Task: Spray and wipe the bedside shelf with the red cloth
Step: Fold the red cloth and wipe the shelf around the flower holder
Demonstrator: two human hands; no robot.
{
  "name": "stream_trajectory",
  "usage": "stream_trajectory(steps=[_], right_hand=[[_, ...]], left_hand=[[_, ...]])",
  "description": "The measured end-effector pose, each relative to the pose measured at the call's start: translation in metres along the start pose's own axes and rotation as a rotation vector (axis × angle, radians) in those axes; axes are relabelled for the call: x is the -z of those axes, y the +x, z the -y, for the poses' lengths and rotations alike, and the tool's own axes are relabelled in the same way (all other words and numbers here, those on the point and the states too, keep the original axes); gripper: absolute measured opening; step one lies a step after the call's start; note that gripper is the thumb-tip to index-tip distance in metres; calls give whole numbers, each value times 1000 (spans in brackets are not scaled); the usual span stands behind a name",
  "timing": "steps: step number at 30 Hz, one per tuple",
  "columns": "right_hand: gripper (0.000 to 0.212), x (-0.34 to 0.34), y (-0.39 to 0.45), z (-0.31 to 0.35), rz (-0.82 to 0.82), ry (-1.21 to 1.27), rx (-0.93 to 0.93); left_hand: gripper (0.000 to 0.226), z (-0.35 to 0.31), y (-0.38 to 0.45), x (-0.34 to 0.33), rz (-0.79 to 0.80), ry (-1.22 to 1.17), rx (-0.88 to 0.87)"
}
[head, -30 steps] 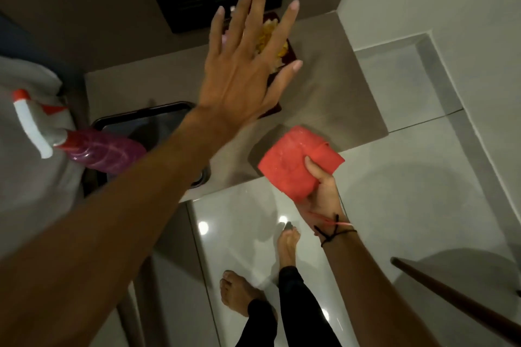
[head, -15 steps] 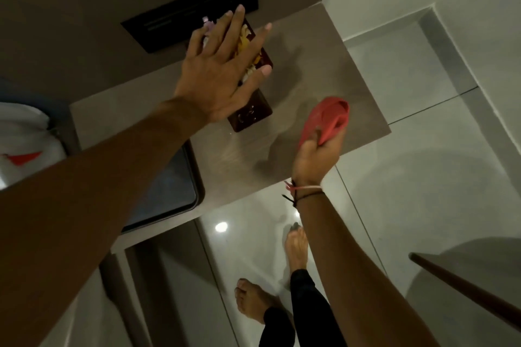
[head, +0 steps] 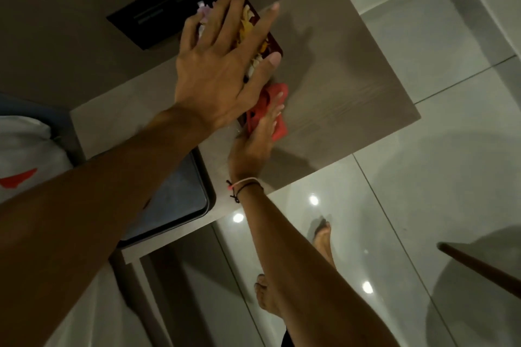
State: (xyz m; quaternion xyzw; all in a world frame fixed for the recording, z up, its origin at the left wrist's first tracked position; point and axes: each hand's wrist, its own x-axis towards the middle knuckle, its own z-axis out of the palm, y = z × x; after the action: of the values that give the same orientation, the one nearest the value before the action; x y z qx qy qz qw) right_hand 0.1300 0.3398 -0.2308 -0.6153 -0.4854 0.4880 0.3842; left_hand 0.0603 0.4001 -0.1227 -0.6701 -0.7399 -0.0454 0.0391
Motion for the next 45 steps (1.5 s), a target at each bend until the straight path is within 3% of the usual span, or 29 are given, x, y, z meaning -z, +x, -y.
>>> stream_trajectory(steps=[3,8,11,13,16,20,24,28,31,32,35,36,37,39,42,45], right_hand=[[84,-3,-19,-5,81,-42,-36],[92,29,-23,-7,378,-70,-99],[84,58,-20,-6,498,-75,-142],[67,79,-23,-8,533,-11,-196],[43,102,-29,-12,341,158,-329],[49,103,-20,-10,11,422,-390],[58,66,0,-4,-129,473,-280],[76,1,1,10,-102,321,-151],[86,-33,-22,19,-92,199,-198],[88,-37,-37,15,-32,191,-225],[84,-30,-89,5,418,168,-239],[81,-25,-103,2,492,185,-236],[79,-19,-113,2,478,219,-242],[75,-5,-118,6,276,266,-248],[71,19,-93,2,0,95,-10],[69,33,-53,-8,30,-230,276]], left_hand=[[63,0,0,1,21,5,-5],[62,-3,2,11,93,16,-14],[65,-1,3,18,170,7,-17],[70,7,10,28,237,-2,-76],[75,22,26,39,249,61,-250],[71,27,29,26,188,35,-321],[71,29,27,15,159,-28,-308],[70,30,28,14,125,-54,-322],[69,30,27,12,110,-44,-327],[69,30,26,12,106,-43,-326],[69,30,26,11,97,-30,-335],[69,29,26,11,100,-27,-338],[69,30,27,11,100,-27,-340],[68,32,26,11,89,-23,-348],[68,31,27,9,71,-20,-367],[69,33,26,9,54,-22,-364]])
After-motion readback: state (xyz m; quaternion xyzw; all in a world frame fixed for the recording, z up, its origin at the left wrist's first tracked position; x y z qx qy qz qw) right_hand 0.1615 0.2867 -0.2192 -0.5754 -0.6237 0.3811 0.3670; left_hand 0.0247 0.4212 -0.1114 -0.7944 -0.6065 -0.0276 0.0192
